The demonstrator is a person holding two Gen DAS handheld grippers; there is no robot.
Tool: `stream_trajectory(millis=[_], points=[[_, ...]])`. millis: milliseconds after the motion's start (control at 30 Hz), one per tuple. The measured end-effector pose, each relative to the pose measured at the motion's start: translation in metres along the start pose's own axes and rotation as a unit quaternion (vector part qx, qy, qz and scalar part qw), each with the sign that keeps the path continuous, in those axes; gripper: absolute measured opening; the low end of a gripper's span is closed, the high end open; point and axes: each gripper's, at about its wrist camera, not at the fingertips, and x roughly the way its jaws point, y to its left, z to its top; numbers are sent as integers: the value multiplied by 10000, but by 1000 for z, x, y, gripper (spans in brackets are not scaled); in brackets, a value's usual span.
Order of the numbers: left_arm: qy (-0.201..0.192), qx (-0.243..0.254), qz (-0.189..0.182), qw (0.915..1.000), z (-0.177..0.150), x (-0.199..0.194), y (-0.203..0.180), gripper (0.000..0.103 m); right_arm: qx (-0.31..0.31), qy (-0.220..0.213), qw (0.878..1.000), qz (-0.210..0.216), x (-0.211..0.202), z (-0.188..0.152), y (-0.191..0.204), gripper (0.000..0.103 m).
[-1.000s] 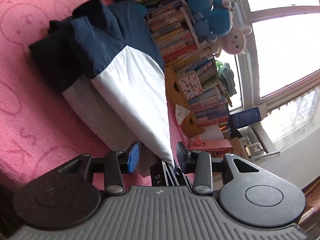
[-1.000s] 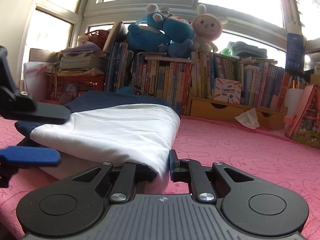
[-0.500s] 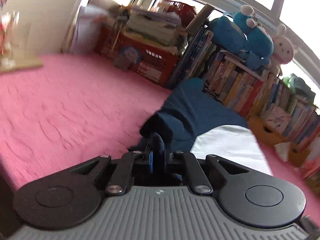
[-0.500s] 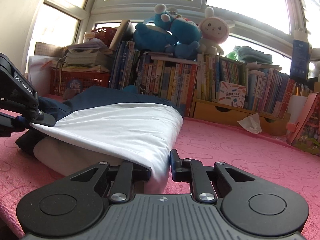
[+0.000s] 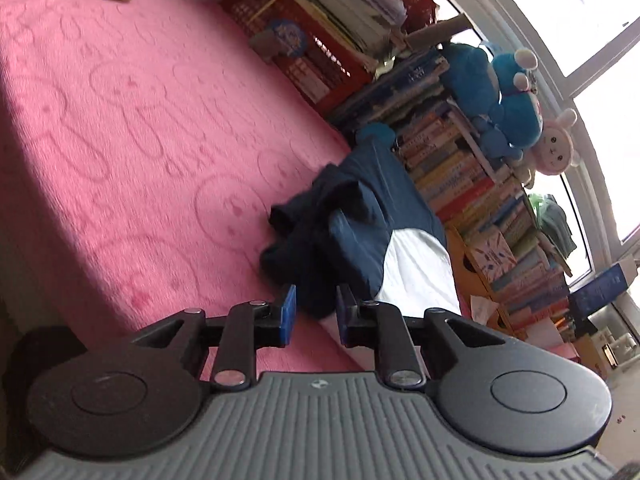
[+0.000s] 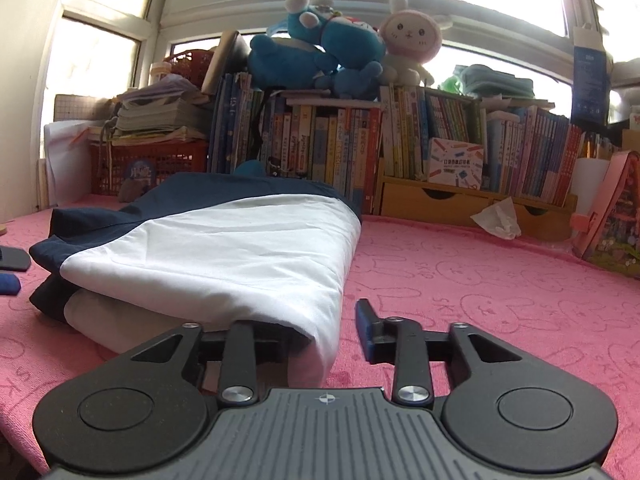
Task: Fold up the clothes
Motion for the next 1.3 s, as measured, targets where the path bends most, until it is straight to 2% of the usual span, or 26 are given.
stream_trajectory(millis=[67, 133, 200, 267, 333, 433, 567, 633, 667, 700, 733, 867, 900, 1000, 1033, 1067, 1100, 1133, 1167, 1200, 1233, 1267, 1300], points=[[224, -27, -103, 9997, -8, 7, -3, 22, 431, 387, 9981, 195, 0, -8, -6, 59], [381, -101, -202, 9990, -14, 16, -5, 24, 584, 386, 9973, 204, -3, -15, -6, 59], [364, -138, -253, 9989, -17, 22, -9, 27, 572, 295, 9978, 150, -6, -17, -4, 58], [290, -147, -271, 9991, -19, 28, -12, 28, 671, 233, 9974, 140, -4, -17, -4, 42], [226, -189, -307, 9991, -21, 32, -15, 29, 714, 195, 9972, 94, 0, -16, -4, 21], [125, -14, -240, 9996, -23, 38, -23, 33, 768, 198, 9966, 200, 1, -12, -5, 15], [0, 376, -263, 9989, -30, 42, -40, 60, 559, -15, 9983, 182, -3, -3, -3, 13], [-78, 453, -134, 9989, -31, 45, -44, 57, 444, -130, 9988, 167, -5, 1, -1, 13], [-111, 491, -51, 9987, -32, 47, -45, 42, 387, -187, 9990, 159, -6, 3, 0, 13], [-107, 513, 109, 9986, -31, 50, -44, 18, 329, -244, 9990, 152, -7, 5, 0, 13], [-92, 451, 169, 9988, -28, 51, -38, 10, 272, -301, 9991, 144, -8, 8, 1, 13], [-190, 357, 311, 9987, -12, 46, -19, 9, 99, -291, 9994, 136, -8, 4, 2, 13], [-362, 562, 531, 9963, -8, 40, -17, 11, 65, -289, 9995, 127, -7, 2, 3, 13], [-858, 997, 1257, 9833, 3, 27, -12, 13, -37, -281, 9995, 100, -7, -1, 4, 13], [-1059, 1086, 1649, 9746, 6, 23, -10, 10, -71, -279, 9995, 92, -7, -3, 5, 13], [-1348, 1260, 2328, 9549, 7, 20, -12, 1, -106, -277, 9995, 83, -6, -4, 5, 13], [-1568, 1427, 2950, 9317, 9, 17, -12, 1, -140, -274, 9995, 74, -6, -5, 6, 13], [-1721, 1504, 3357, 9138, 12, 12, -12, 1, -174, -272, 9995, 65, -6, -6, 6, 13], [-1561, 1143, 2717, 9427, 17, 1, -5, 4, -208, -269, 9994, 56, -6, -7, 6, 13], [-1359, 762, 2014, 9670, 22, -8, 1, 7, -242, -267, 9993, 48, -5, -9, 7, 13], [-964, 319, 1067, 9891, 25, -12, 7, 11, -277, -264, 9993, 39, -5, -10, 7, 13], [-517, -44, 200, 9985, 25, -10, 9, 25, -300, -259, 9992, 31, -5, -11, 8, 13], [-191, -265, -404, 9987, 22, -6, 8, 33, -320, -253, 9992, 24, -4, -12, 9, 13]])
